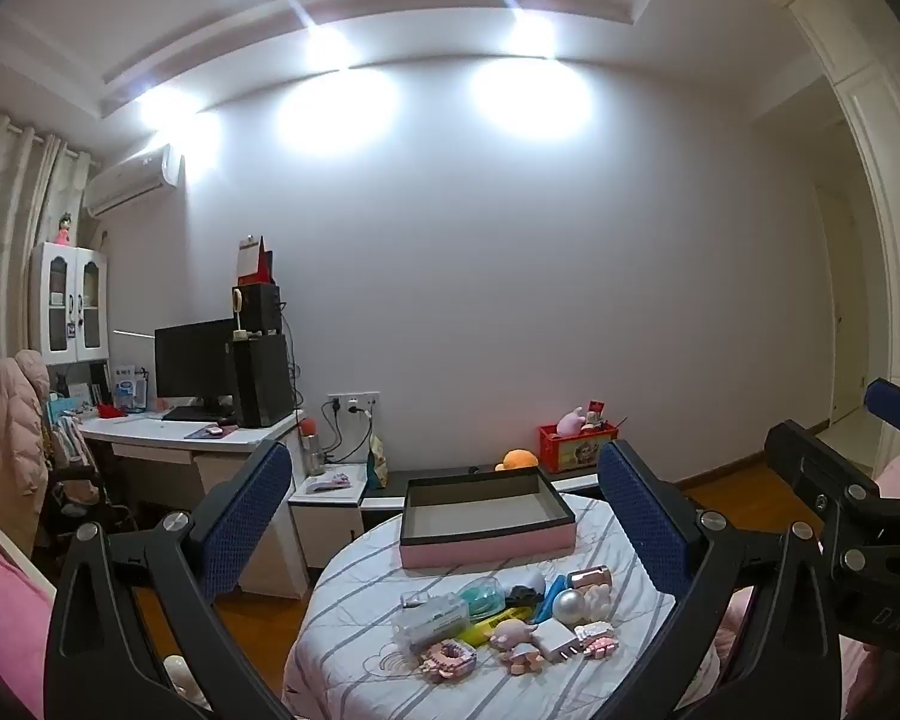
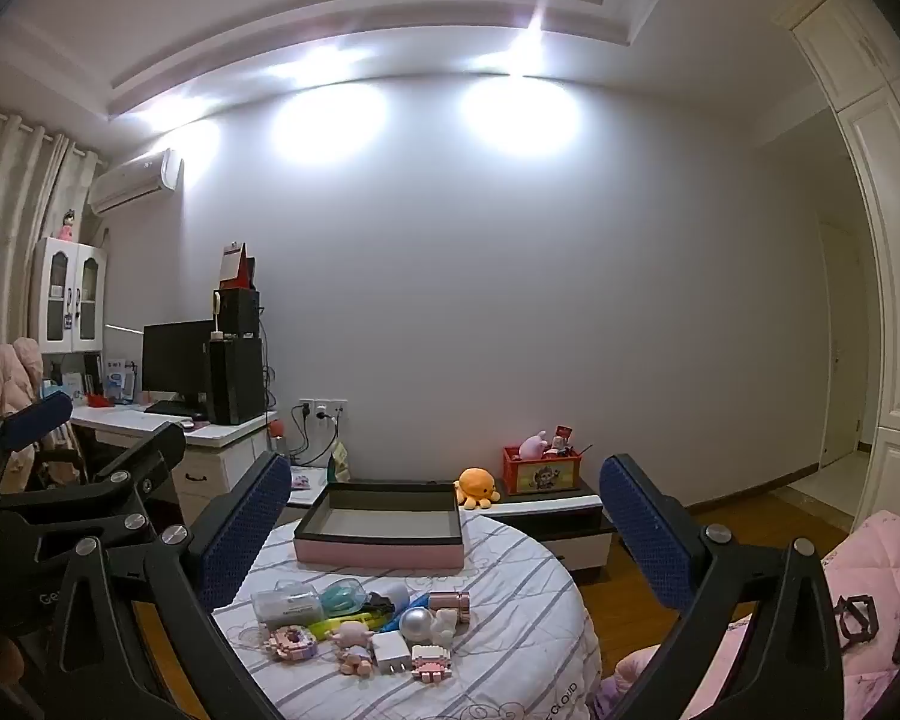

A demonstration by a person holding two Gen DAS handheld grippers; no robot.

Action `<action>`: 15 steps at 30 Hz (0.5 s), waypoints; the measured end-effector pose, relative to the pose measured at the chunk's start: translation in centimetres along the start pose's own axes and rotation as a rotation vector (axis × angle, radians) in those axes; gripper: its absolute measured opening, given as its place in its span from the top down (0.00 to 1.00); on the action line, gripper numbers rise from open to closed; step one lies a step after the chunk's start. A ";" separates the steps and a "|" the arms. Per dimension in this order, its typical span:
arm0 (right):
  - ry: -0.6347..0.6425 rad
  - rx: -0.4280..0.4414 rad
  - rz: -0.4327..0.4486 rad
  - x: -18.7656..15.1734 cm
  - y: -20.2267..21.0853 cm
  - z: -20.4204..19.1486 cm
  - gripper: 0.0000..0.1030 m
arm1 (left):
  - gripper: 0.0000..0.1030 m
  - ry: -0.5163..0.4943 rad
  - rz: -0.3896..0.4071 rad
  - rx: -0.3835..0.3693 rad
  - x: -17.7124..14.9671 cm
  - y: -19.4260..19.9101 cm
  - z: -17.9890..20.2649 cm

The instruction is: Organize rigid objects

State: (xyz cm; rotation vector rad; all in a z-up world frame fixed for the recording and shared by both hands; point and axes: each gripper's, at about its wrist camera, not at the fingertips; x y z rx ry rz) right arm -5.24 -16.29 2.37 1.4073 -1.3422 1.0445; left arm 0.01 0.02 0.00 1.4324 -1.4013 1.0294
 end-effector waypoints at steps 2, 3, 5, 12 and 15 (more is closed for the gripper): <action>0.001 -0.004 -0.009 0.0 0.0 0.0 0.00 | 0.00 -0.003 -0.007 -0.002 0.0 -0.1 0.0; 0.002 -0.005 -0.010 0.0 0.0 -0.1 0.00 | 0.00 -0.008 -0.007 -0.002 0.0 -0.1 0.0; 0.004 -0.007 -0.006 0.1 0.0 -0.1 0.00 | 0.00 -0.004 -0.005 -0.003 0.0 -0.1 -0.1; 0.010 -0.013 0.007 -0.1 0.1 0.3 0.00 | 0.00 -0.007 -0.002 -0.005 -0.4 0.0 -0.1; 0.009 -0.012 0.009 -0.4 0.3 0.3 0.00 | 0.00 -0.010 -0.003 -0.005 -0.3 -0.1 -0.2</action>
Point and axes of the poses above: each gripper's, at about its wrist camera, not at the fingertips, and y roughly against the way its jaws point, z to its right, x to its top, and after that the axes turned 13 degrees about -y, right-handed
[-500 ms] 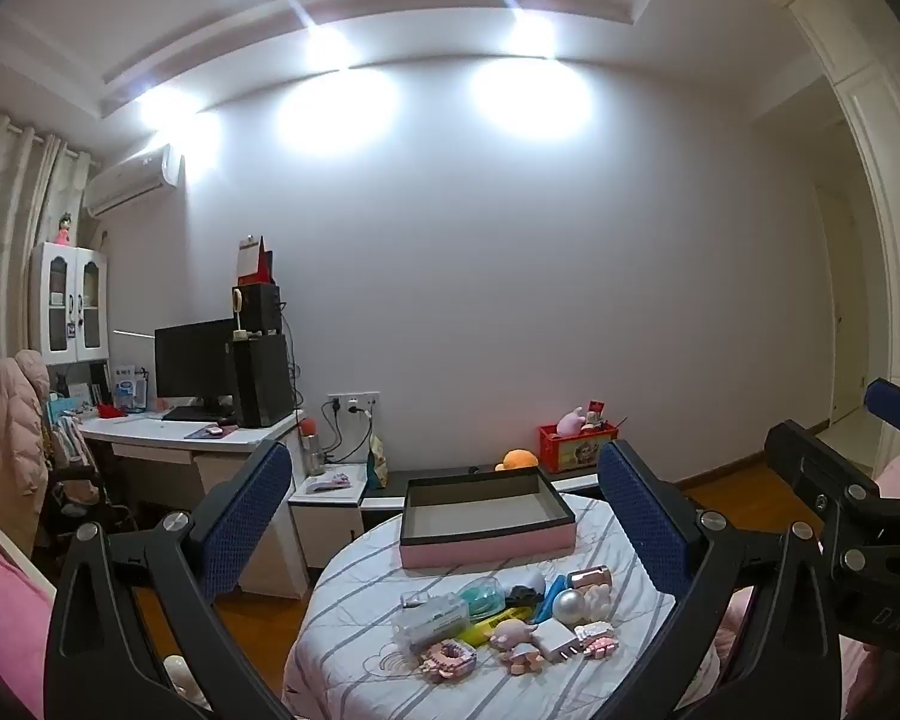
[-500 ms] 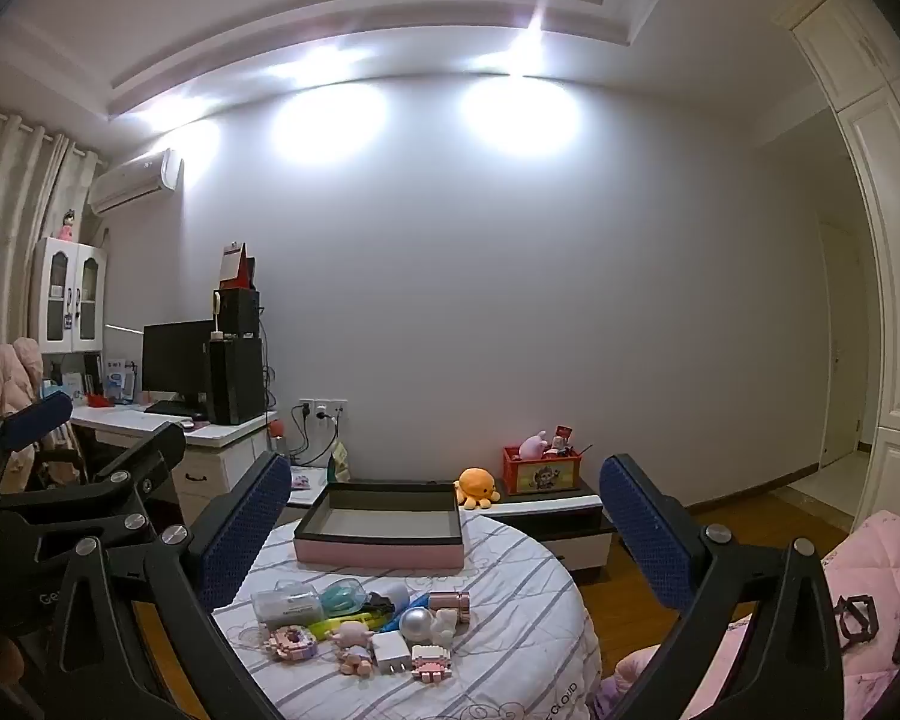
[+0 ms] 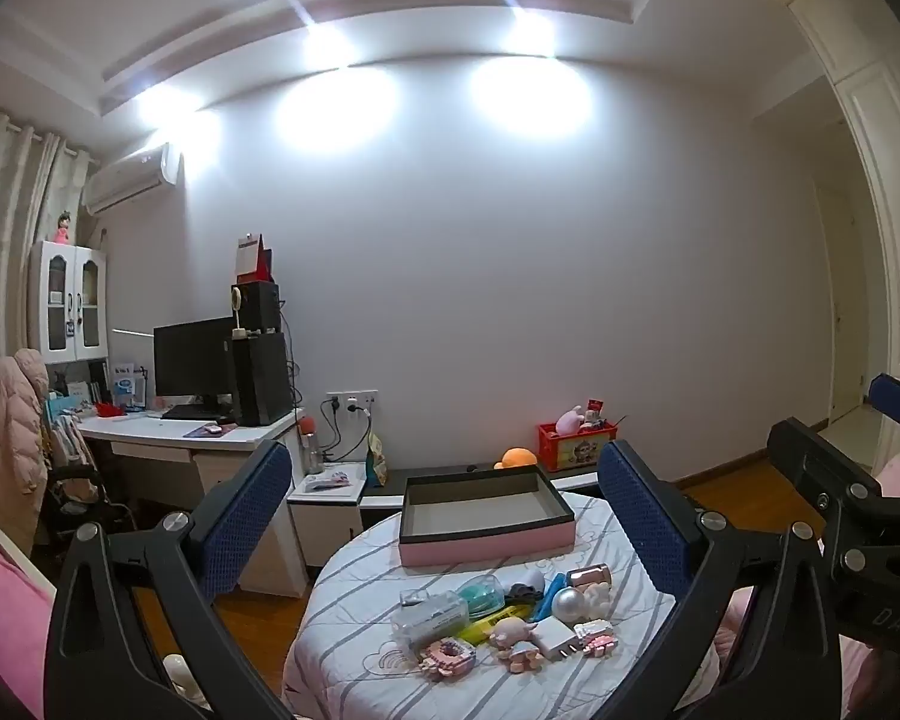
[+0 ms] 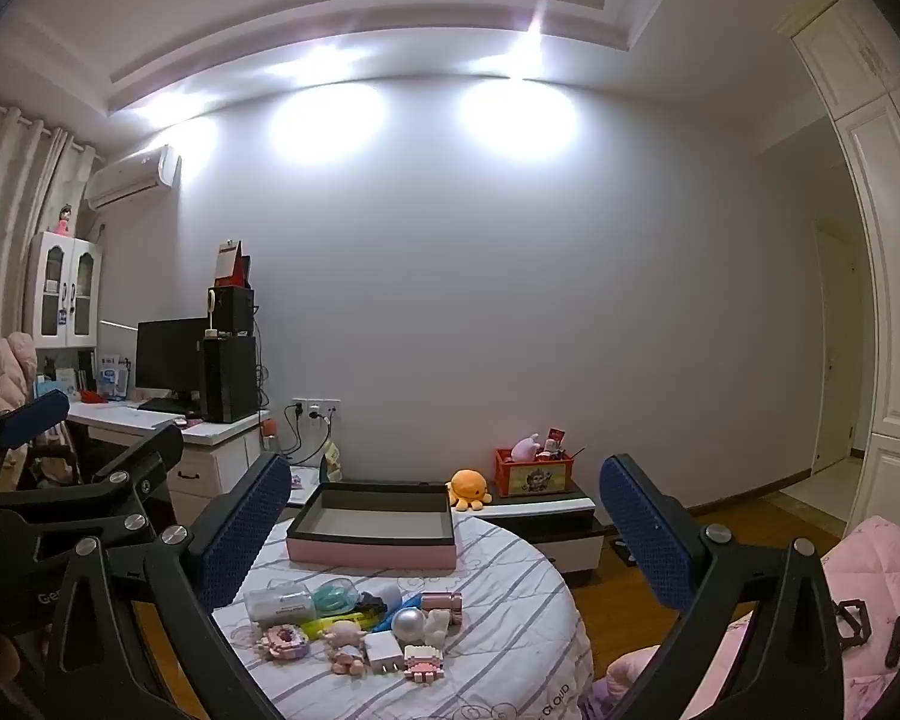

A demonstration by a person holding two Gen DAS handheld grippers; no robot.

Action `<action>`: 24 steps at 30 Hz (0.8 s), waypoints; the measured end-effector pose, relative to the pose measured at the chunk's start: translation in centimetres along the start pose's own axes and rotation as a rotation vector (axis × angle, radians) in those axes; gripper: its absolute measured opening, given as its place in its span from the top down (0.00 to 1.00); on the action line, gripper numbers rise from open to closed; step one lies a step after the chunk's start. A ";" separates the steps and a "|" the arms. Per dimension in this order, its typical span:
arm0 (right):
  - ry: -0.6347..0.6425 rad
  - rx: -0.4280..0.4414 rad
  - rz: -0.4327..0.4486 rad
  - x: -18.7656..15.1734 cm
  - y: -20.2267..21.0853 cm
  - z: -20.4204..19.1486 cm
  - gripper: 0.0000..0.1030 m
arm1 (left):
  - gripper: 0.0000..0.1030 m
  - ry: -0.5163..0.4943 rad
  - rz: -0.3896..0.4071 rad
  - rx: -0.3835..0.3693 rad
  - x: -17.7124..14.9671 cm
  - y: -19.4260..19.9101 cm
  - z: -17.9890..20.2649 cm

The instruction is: Organize rigid objects

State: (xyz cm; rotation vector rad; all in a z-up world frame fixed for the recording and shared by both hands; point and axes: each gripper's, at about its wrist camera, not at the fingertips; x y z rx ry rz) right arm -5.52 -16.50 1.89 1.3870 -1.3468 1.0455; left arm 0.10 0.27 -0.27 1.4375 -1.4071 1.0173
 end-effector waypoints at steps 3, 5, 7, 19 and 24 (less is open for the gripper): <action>0.000 0.000 -0.006 0.0 -0.3 -0.3 0.00 | 0.00 0.000 0.001 0.000 0.2 0.1 0.1; 0.001 -0.001 -0.006 0.1 -0.3 -0.3 0.00 | 0.00 -0.001 0.000 0.000 0.2 0.1 0.1; 0.001 0.000 -0.006 0.1 -0.3 -0.3 0.00 | 0.00 -0.003 0.003 0.001 0.2 0.3 0.0; 0.002 -0.001 -0.010 0.3 -0.3 -0.4 0.00 | 0.00 -0.006 0.004 0.009 -0.2 0.6 -0.4; 0.002 -0.001 -0.011 0.2 -0.3 -0.4 0.00 | 0.00 -0.005 0.004 0.007 -0.1 0.6 -0.4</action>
Point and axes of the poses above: each gripper's, at about its wrist camera, not at the fingertips, and y roughly against the way its jaws point, z to its right, x to its top, and after that the axes turned 13 degrees about -y, right-handed
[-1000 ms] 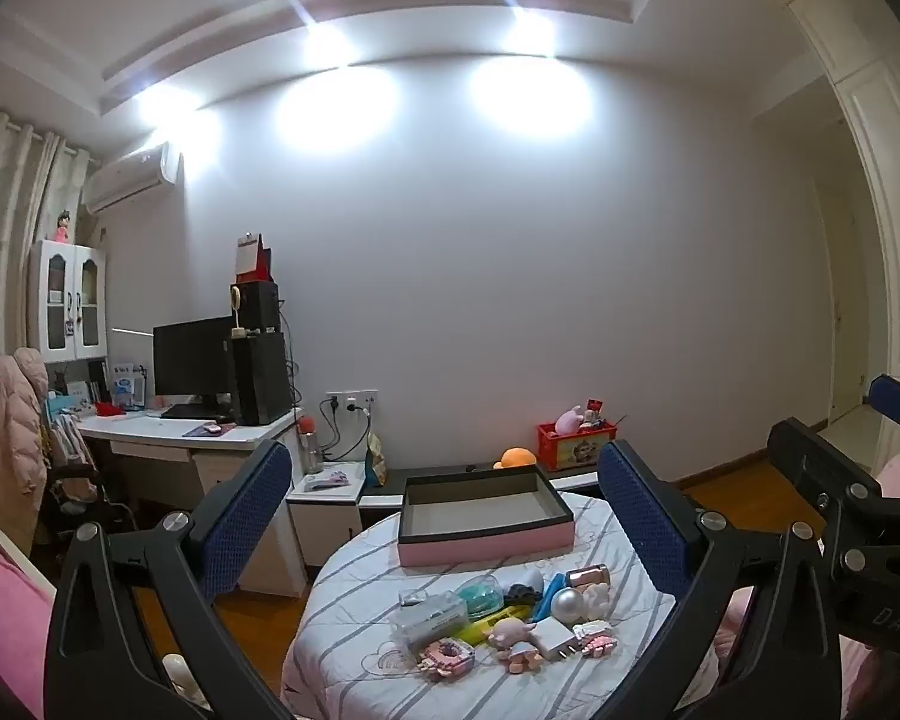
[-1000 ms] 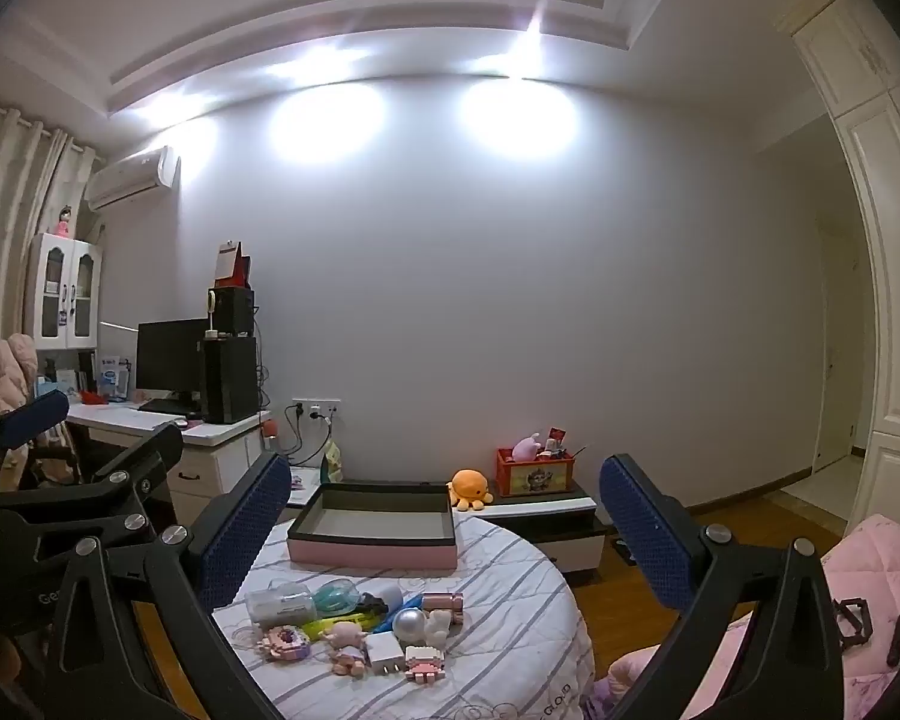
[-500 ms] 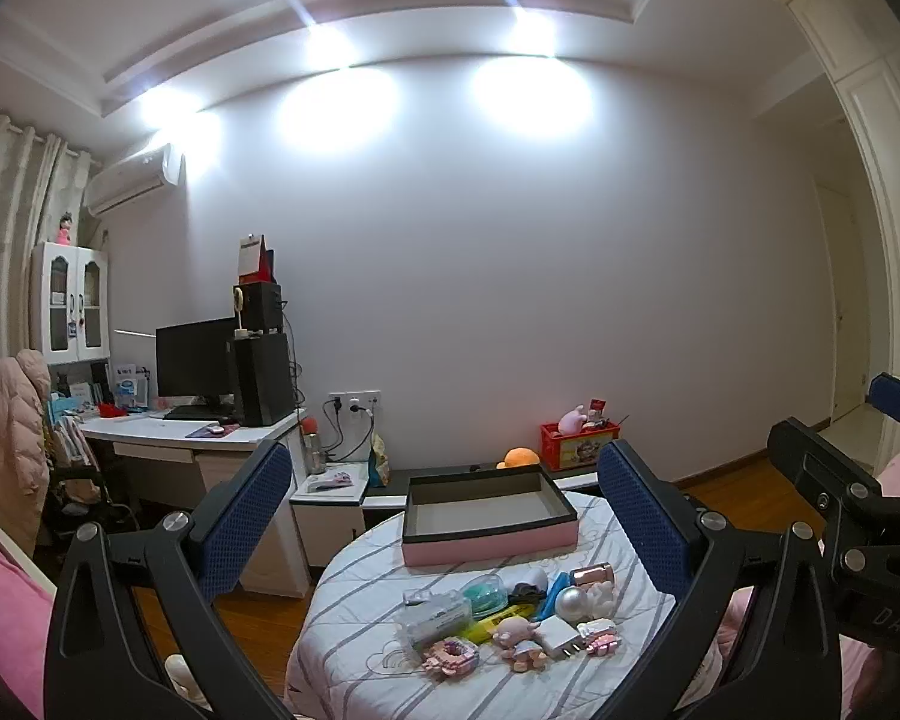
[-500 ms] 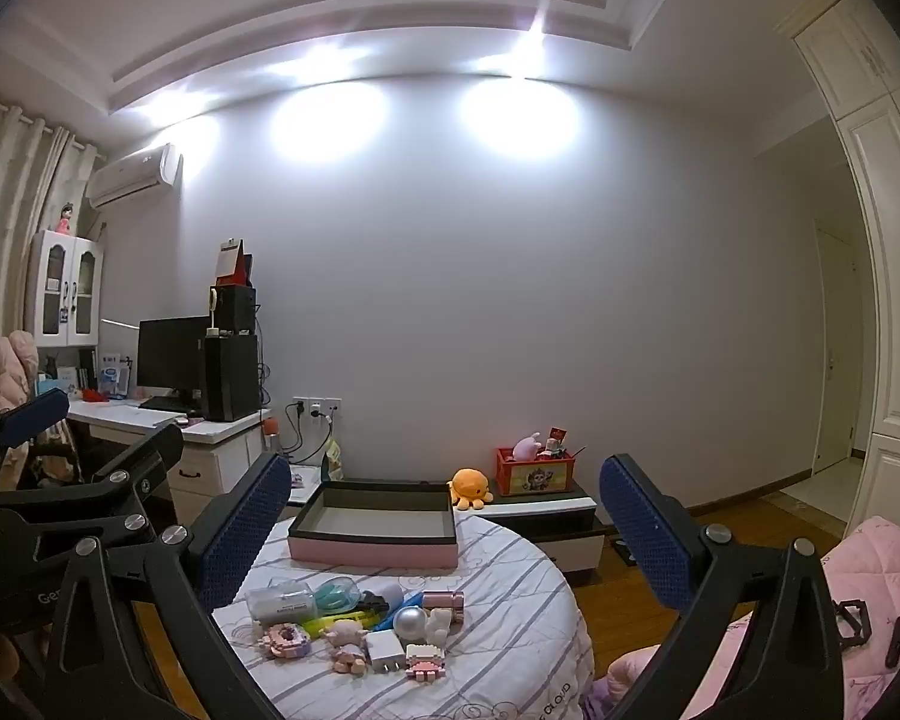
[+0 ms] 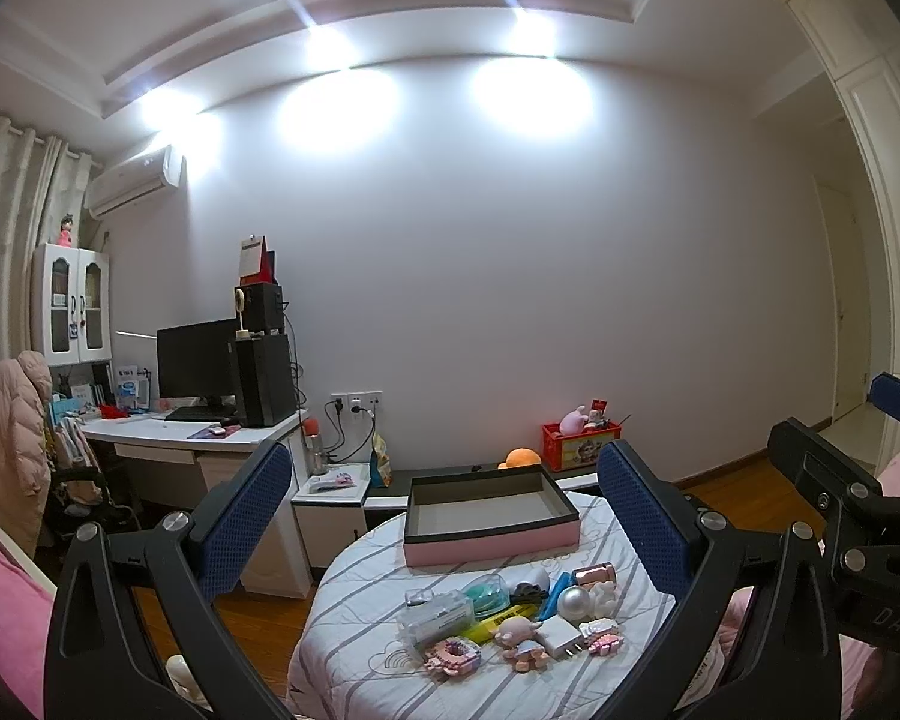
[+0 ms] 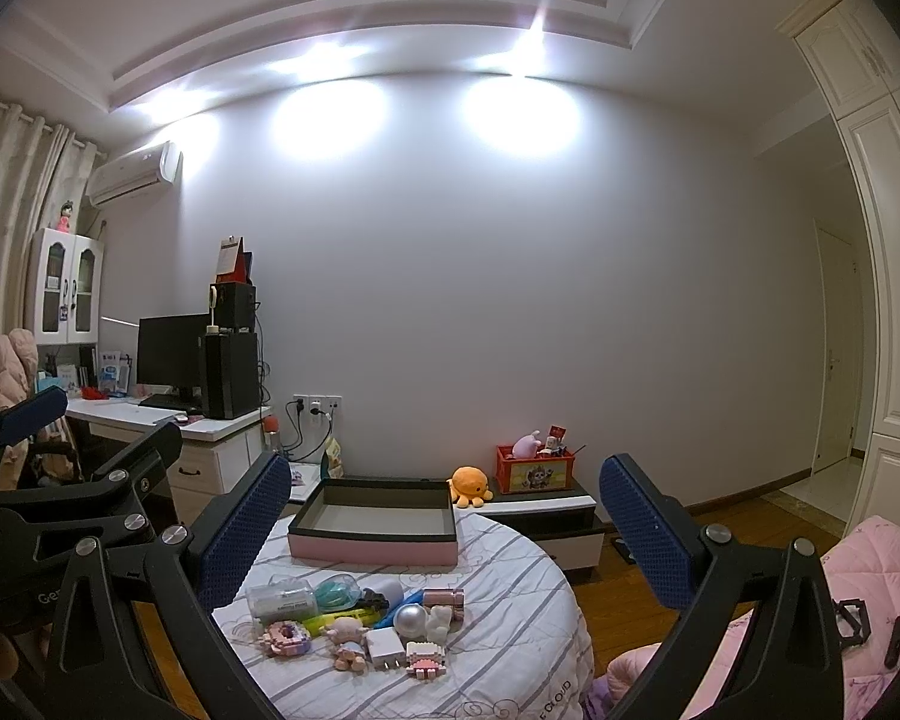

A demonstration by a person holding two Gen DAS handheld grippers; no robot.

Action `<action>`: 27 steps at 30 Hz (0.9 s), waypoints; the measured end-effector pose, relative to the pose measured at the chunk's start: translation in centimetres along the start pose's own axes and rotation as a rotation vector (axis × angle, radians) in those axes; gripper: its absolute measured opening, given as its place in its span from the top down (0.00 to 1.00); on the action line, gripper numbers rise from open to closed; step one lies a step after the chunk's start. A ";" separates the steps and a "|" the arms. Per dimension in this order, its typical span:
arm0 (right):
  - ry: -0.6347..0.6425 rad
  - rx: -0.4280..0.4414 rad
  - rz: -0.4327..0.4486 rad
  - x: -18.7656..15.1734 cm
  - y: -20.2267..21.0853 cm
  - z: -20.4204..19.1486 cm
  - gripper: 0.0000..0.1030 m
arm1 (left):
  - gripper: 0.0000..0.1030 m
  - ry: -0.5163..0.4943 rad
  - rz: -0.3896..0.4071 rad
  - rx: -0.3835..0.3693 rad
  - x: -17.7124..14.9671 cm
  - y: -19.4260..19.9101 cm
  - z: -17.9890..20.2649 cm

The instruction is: Organize rigid objects

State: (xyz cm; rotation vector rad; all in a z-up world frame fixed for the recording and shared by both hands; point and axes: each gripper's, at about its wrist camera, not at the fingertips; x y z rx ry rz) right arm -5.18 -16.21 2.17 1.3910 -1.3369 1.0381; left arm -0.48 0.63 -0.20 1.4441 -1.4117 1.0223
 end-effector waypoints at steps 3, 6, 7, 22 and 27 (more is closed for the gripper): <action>0.001 0.000 0.002 0.0 0.0 0.0 0.00 | 0.00 -0.002 0.001 0.001 -0.1 -0.1 0.0; 0.001 0.000 0.001 -0.1 0.0 0.0 0.00 | 0.00 -0.003 0.000 0.002 -0.1 -0.1 0.1; 0.002 0.000 0.000 -0.1 -0.1 0.0 0.00 | 0.00 -0.003 0.002 0.003 -0.2 -0.1 0.1; 0.003 -0.001 0.000 -0.1 0.0 0.1 0.00 | 0.00 -0.006 0.006 0.005 0.2 0.2 0.1; 0.003 0.000 0.001 -0.1 0.0 0.1 0.00 | 0.00 -0.007 0.009 0.008 0.2 0.1 0.1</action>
Point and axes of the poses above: each gripper's, at about its wrist camera, not at the fingertips, and y roughly against the way its jaws point, z to its right, x to its top, and after that the axes turned 13 degrees about -y, right-handed
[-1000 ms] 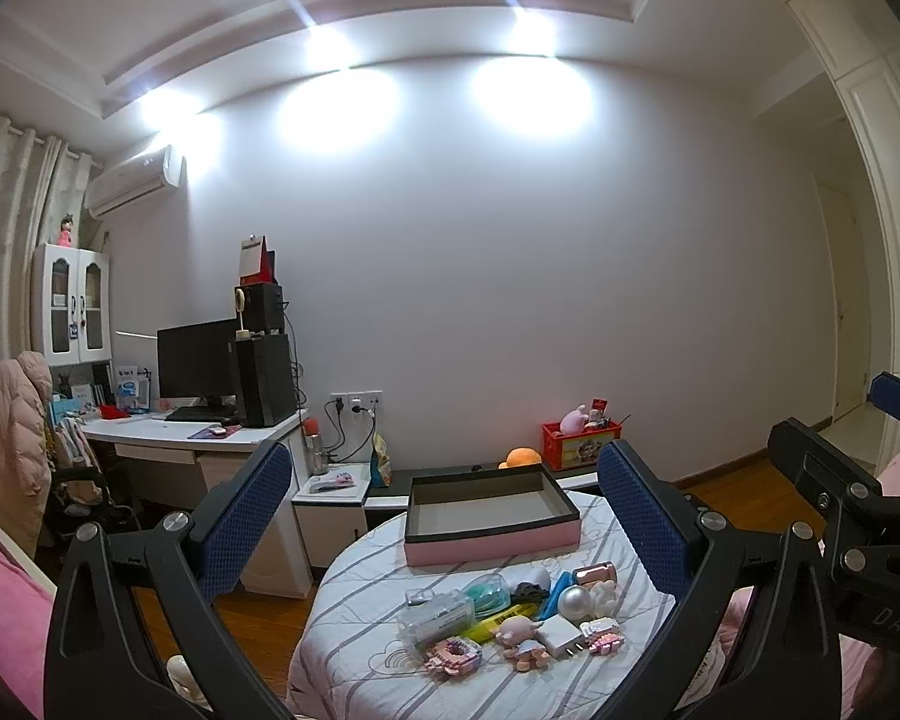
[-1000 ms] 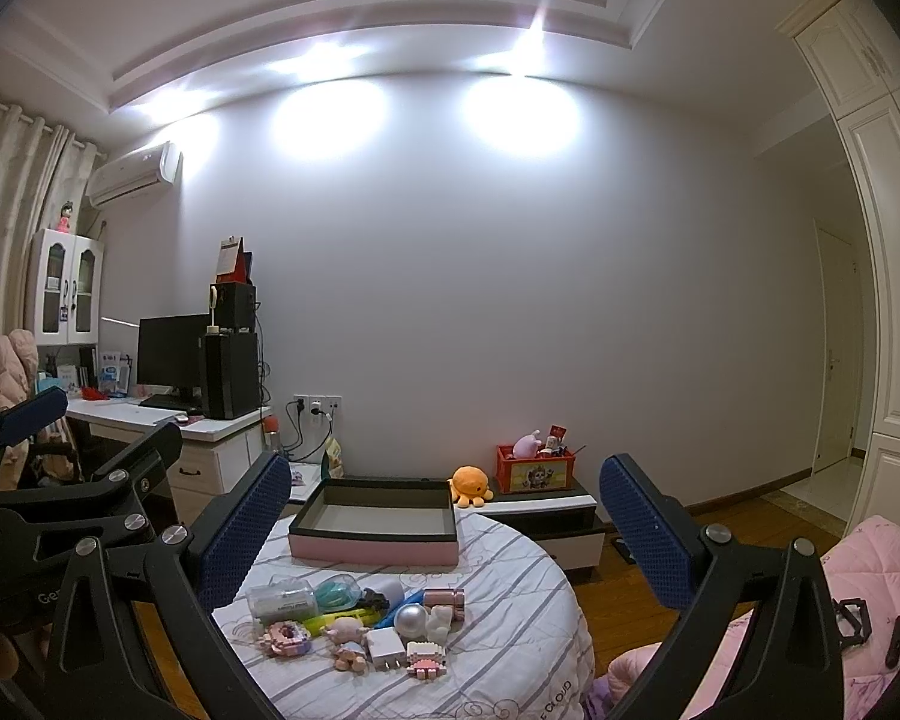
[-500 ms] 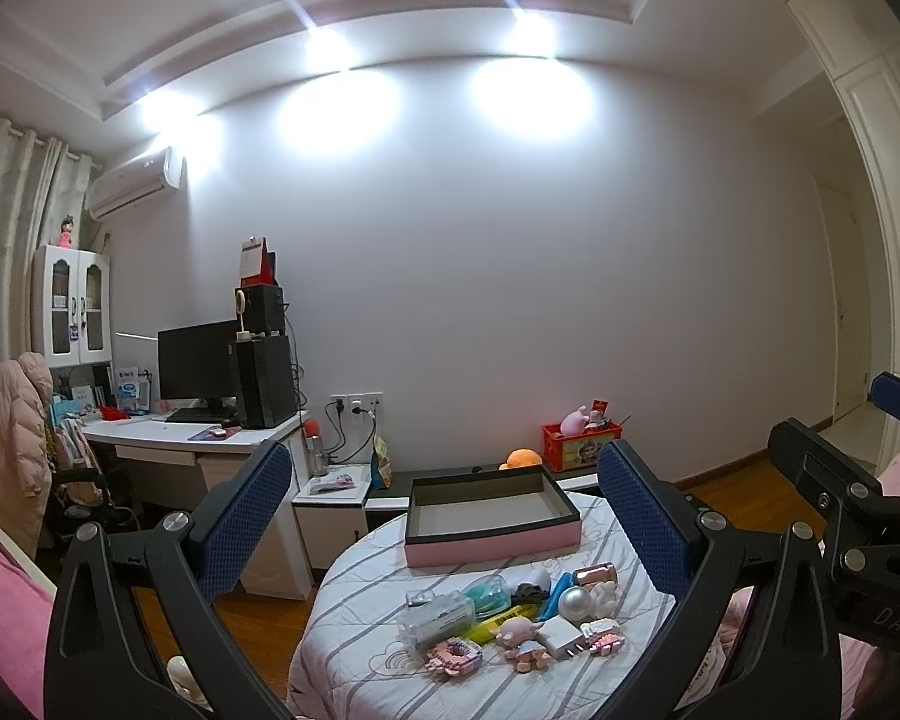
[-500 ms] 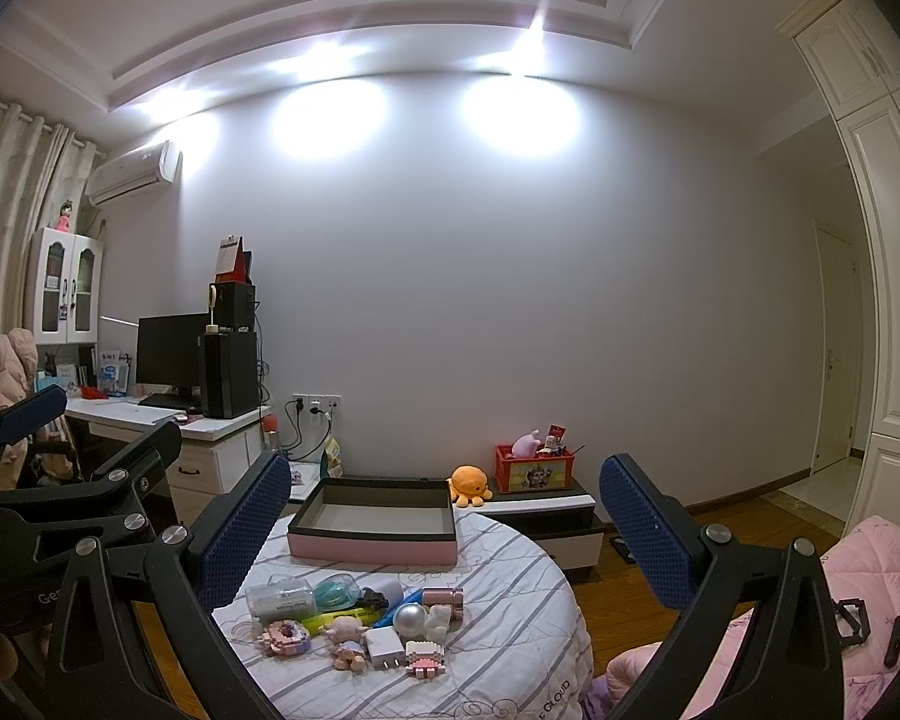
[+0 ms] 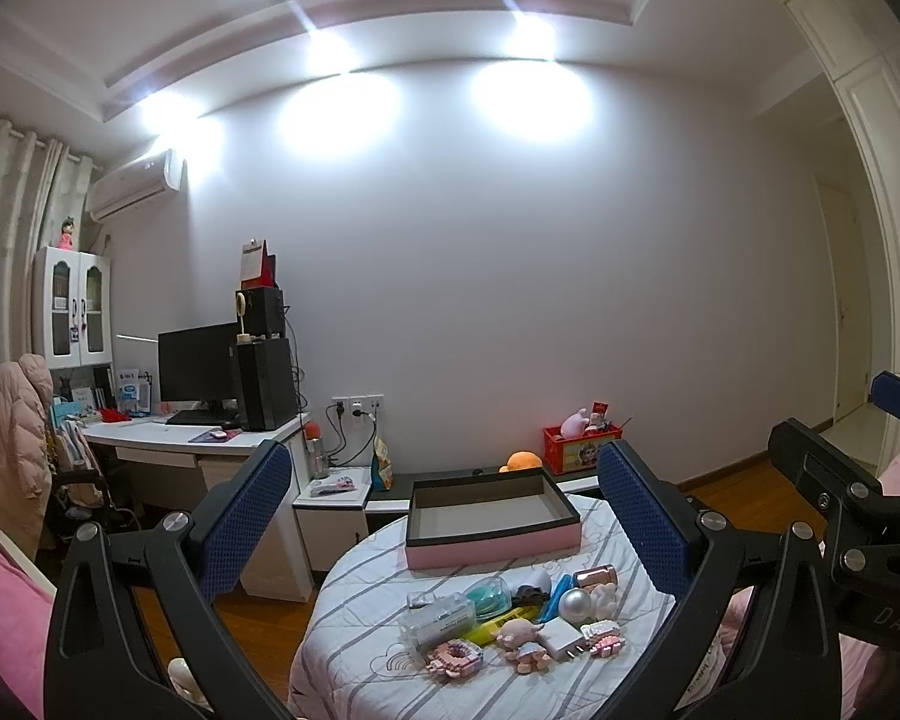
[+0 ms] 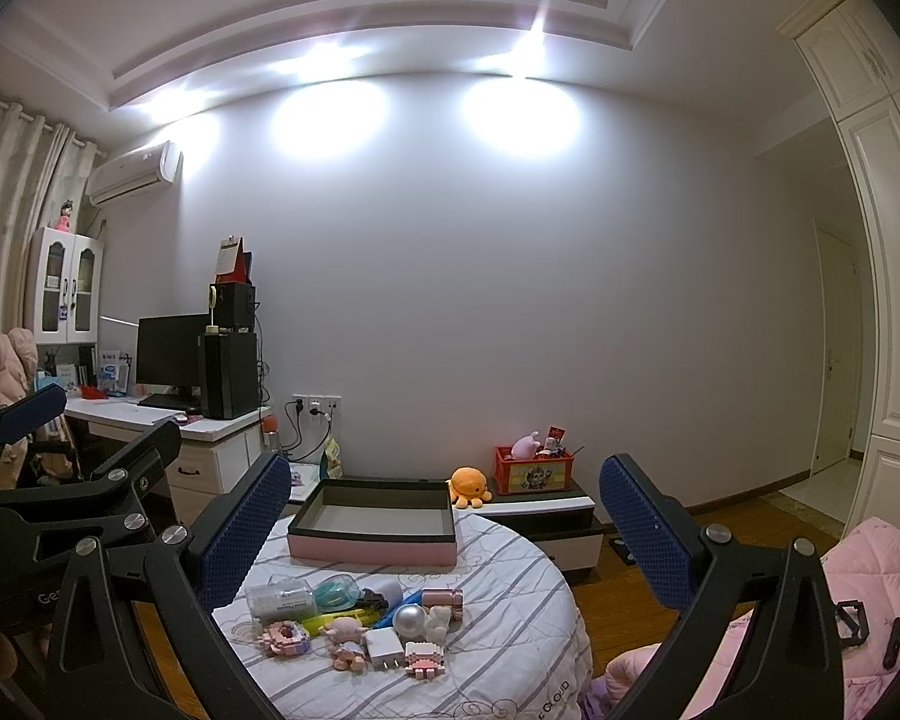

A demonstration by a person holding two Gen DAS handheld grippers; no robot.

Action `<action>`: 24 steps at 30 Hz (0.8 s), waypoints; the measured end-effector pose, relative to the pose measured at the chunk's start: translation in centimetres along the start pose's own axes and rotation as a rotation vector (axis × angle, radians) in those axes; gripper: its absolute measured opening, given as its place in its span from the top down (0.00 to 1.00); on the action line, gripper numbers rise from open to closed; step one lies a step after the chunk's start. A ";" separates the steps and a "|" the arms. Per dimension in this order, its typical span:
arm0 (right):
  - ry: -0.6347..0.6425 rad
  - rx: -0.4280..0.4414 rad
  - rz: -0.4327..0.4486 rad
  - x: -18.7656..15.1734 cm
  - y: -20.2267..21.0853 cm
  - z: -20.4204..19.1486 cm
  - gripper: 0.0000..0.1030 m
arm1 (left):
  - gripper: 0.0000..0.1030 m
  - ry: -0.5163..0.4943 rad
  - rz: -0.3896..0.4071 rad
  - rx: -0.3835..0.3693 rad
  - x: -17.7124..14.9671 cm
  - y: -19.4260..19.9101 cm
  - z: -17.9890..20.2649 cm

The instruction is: Organize rigid objects

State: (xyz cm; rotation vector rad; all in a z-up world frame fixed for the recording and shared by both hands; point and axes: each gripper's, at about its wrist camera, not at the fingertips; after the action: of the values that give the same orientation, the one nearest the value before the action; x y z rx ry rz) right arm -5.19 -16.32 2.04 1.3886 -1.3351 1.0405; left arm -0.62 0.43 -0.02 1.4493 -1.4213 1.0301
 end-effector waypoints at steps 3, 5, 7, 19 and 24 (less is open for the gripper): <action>0.001 0.000 -0.001 0.0 0.0 0.0 0.00 | 0.00 0.000 0.000 0.000 -0.1 0.0 0.0; 0.001 -0.001 -0.001 0.0 0.0 0.0 0.00 | 0.00 0.000 0.000 -0.001 -0.1 0.0 0.0; 0.002 -0.001 0.000 0.0 0.0 0.0 0.00 | 0.00 -0.001 0.001 0.001 -0.1 0.0 0.0; 0.003 -0.003 -0.002 0.1 0.0 0.0 0.00 | 0.00 -0.003 -0.001 0.000 -0.1 -0.1 0.0; 0.003 -0.004 -0.003 0.1 0.0 0.0 0.00 | 0.00 -0.002 -0.001 -0.001 -0.1 -0.1 0.0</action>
State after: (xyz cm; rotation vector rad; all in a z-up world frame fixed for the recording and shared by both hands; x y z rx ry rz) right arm -5.18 -16.35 2.12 1.3858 -1.3318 1.0369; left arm -0.56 0.51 -0.13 1.4506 -1.4223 1.0268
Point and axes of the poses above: each gripper's, at about its wrist camera, not at the fingertips, and y roughly against the way its jaws point, z to its right, x to its top, and after that the axes turned 13 degrees about -y, right-handed
